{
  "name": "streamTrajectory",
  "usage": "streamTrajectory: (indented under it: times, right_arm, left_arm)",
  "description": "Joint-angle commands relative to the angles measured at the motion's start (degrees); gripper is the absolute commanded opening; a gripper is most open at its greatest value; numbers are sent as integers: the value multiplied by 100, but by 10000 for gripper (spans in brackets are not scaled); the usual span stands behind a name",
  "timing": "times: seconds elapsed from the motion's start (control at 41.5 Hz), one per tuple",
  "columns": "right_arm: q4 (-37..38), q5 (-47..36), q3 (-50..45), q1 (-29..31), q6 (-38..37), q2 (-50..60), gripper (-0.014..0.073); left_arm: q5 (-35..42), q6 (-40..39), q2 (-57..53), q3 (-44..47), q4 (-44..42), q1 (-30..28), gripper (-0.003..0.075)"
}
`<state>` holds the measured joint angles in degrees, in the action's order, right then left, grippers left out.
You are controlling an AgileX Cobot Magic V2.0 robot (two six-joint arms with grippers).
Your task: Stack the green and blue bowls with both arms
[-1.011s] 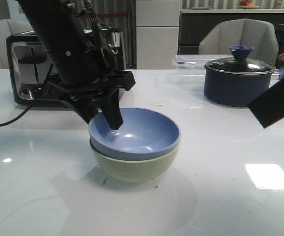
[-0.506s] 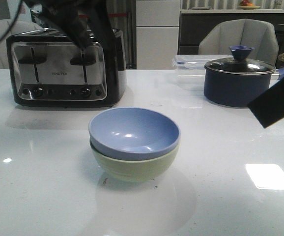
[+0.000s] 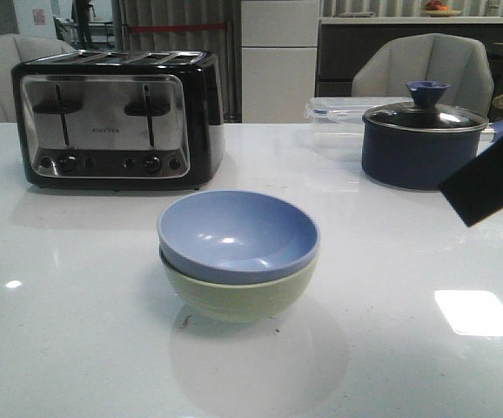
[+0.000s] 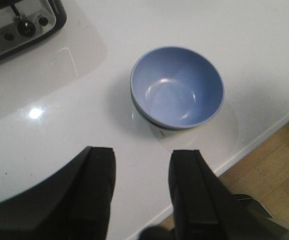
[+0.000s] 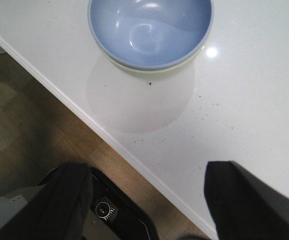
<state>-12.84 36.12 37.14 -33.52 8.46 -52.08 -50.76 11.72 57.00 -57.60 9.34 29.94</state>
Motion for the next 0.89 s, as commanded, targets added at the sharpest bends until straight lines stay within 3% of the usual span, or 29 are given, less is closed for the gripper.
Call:
streamTrajectory:
  times: [0.0, 0.361, 0.65, 0.746, 0.867]
  right_arm:
    - [9, -316, 147, -18, 68, 76, 573]
    - [9, -329, 147, -18, 68, 76, 573]
    - [213, -287, 147, -18, 68, 76, 561]
    - [215, -287, 147, -18, 68, 76, 482]
    - [215, -287, 147, -18, 68, 76, 300]
  left_arm:
    - [437, 0, -571, 384, 42, 33, 328]
    - [818, 0, -1937, 2054, -118, 33, 328]
    - [952, -374, -1986, 2227, -476, -76, 328]
    - [973, -374, -1986, 2227, -474, -85, 328]
    - [973, -374, -1986, 2227, -474, -85, 328]
